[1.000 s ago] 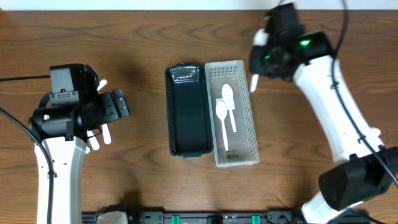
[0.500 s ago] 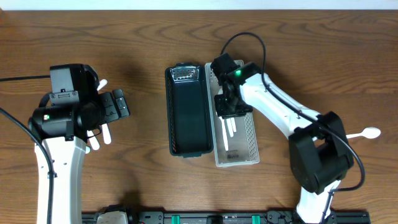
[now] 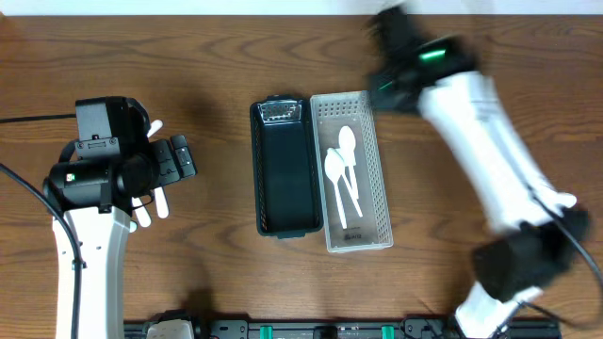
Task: Pack container
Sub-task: 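Place the spoon into the clear basket and release, then grasp the last white spoon on the right with the right gripper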
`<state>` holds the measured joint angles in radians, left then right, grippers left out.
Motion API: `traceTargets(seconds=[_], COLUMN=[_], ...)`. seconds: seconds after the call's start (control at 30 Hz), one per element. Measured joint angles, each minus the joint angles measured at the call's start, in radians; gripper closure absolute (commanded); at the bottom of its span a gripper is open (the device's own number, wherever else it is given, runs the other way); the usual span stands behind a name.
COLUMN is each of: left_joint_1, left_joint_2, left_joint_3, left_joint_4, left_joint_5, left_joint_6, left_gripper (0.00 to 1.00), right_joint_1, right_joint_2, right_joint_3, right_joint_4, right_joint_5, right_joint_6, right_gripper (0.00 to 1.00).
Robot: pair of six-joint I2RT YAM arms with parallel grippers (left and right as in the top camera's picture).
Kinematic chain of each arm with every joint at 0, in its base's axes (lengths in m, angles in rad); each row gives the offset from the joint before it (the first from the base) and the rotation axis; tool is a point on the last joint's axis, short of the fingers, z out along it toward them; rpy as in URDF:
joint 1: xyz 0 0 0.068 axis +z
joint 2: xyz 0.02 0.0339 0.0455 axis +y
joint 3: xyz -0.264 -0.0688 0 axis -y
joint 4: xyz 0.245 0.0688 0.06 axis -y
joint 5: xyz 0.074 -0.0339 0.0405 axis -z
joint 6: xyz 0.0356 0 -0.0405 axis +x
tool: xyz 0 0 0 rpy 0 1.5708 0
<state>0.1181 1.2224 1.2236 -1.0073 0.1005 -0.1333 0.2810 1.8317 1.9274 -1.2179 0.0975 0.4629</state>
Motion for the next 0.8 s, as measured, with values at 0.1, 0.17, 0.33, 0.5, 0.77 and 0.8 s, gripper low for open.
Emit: traceTargets(seconds=[0.1,0.17,0.33,0.5,0.77,0.8], left_joint_1=[0.000,0.000,0.000,0.000,0.000,0.000], left_joint_2=[0.000,0.000,0.000,0.000,0.000,0.000], left_joint_3=[0.000,0.000,0.000,0.000,0.000,0.000], left_joint_4=[0.000,0.000,0.000,0.000,-0.006,-0.007], left_joint_5=[0.000,0.000,0.000,0.000,0.000,0.000], left_joint_6=[0.000,0.000,0.000,0.000,0.000,0.000], left_gripper=[0.02,0.02,0.02,0.02,0.02,0.02], right_joint_1=[-0.199,-0.336,-0.574,-0.745,-0.904,-0.914], right_joint_2=[-0.105,-0.150,-0.146,-0.116,-0.054,-0.040], right_joint_3=[0.038,0.046,0.012,-0.140,-0.433,-0.460], right_joint_4=[-0.060,-0.114,-0.190,-0.128,0.136,0.156], right_joint_5=[0.043,0.068,0.078,0.078,0.039,0.028], right_joint_6=[0.120,0.199,0.341,0.409,0.410,0.405], right_gripper=[0.50,0.44,0.34,0.25,0.16,0.16])
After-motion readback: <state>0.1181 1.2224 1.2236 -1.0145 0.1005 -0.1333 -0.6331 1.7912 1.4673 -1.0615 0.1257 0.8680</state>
